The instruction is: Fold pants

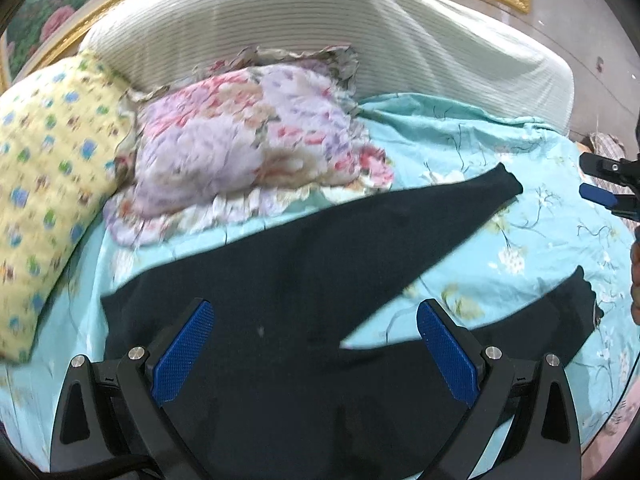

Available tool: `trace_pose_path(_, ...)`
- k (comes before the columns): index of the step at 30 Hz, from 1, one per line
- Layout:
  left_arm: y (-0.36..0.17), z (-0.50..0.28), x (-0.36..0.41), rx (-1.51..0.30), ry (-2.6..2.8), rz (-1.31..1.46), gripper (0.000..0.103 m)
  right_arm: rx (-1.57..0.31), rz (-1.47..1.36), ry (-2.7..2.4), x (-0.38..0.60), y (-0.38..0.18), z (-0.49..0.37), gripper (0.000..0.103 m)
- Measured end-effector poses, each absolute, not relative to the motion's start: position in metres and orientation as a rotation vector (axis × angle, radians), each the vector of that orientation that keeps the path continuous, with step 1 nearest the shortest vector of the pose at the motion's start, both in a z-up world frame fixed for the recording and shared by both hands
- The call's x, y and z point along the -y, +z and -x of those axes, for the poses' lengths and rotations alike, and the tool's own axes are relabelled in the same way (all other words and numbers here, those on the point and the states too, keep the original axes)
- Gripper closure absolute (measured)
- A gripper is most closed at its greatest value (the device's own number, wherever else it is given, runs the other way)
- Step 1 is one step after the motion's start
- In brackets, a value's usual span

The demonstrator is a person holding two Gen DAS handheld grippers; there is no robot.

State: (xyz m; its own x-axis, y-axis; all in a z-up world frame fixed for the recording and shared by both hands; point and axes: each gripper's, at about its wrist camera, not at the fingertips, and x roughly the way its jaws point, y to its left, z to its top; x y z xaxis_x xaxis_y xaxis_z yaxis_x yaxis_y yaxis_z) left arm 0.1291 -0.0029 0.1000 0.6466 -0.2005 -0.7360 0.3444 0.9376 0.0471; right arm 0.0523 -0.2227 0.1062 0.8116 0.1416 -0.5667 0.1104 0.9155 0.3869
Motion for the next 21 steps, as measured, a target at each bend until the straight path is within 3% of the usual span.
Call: trace_pose_path(21,0.027,-0.275,0.093,-0.959,-0.488,-0.399,0.002,-0.828,-0.332,-0.071,0.33,0.05,-0.184,0.0)
